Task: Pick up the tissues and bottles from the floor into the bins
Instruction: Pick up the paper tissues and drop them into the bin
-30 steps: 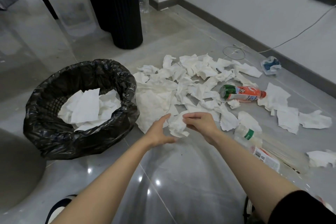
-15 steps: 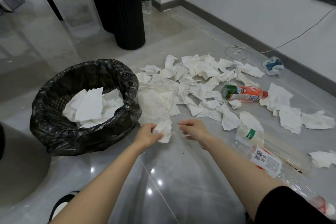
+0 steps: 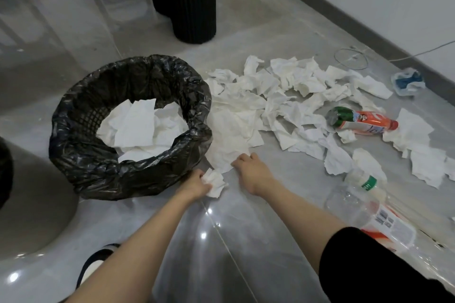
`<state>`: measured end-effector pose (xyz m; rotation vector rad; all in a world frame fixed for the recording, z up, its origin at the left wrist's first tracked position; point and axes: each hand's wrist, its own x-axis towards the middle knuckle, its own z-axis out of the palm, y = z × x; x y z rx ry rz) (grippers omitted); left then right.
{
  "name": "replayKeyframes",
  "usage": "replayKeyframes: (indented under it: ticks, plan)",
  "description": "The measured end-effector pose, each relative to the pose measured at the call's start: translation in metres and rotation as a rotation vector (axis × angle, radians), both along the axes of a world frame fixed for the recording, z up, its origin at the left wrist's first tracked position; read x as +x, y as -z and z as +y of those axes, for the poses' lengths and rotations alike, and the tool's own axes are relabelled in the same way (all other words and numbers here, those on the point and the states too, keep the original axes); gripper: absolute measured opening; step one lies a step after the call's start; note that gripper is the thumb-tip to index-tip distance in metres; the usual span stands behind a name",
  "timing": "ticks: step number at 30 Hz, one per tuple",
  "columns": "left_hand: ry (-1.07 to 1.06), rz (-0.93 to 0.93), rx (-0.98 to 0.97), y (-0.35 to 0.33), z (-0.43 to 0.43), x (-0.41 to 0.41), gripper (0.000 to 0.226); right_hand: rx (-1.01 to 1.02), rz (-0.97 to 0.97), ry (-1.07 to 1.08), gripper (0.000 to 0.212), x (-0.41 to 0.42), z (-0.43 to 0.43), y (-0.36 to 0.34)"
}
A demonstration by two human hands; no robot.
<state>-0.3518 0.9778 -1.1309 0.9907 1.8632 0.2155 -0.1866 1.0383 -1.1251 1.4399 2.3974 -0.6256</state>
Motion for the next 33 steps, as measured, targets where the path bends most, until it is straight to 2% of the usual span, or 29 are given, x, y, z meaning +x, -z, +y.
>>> replayKeyframes:
  ticks: [7, 12, 16, 17, 19, 22, 25, 27, 29, 31, 33]
  plan:
    - [0.015, 0.015, 0.036, -0.009, -0.001, 0.006, 0.034, 0.017, -0.048, 0.057, 0.033, 0.036, -0.013, -0.005]
    - [0.064, 0.08, 0.113, -0.02, -0.006, 0.02, 0.031, -0.006, -0.186, 0.108, 0.028, 0.072, -0.032, -0.02]
    - [0.102, 0.063, 0.137, -0.028, -0.009, 0.031, 0.028, 0.131, -0.001, 0.131, 0.027, 0.078, -0.039, -0.031]
    - [0.108, 0.063, 0.14, -0.029, -0.008, 0.033, 0.028, 0.13, 0.057, 0.124, 0.03, 0.078, -0.037, -0.032]
    - [0.116, 0.07, 0.147, -0.03, -0.008, 0.034, 0.027, 0.041, 0.1, 0.079, 0.05, 0.075, -0.031, -0.03]
    - [0.118, 0.08, 0.16, -0.03, -0.008, 0.034, 0.028, -0.165, 0.008, 0.083, 0.083, 0.066, -0.026, -0.025]
    - [0.123, 0.084, 0.165, -0.028, -0.007, 0.033, 0.029, -0.237, -0.064, 0.164, 0.094, 0.057, -0.029, -0.016]
    - [0.122, 0.084, 0.161, -0.025, -0.007, 0.031, 0.03, -0.171, -0.107, 0.18, 0.089, 0.053, -0.032, -0.007]
    - [0.112, 0.078, 0.164, -0.023, -0.006, 0.031, 0.03, -0.131, -0.068, 0.214, 0.076, 0.053, -0.033, -0.001]
    - [0.111, 0.083, 0.163, -0.022, -0.007, 0.031, 0.03, -0.113, 0.002, 0.238, 0.055, 0.056, -0.033, 0.003]
    - [0.119, 0.084, 0.165, -0.023, -0.006, 0.032, 0.03, -0.108, 0.036, 0.271, 0.025, 0.059, -0.035, 0.001]
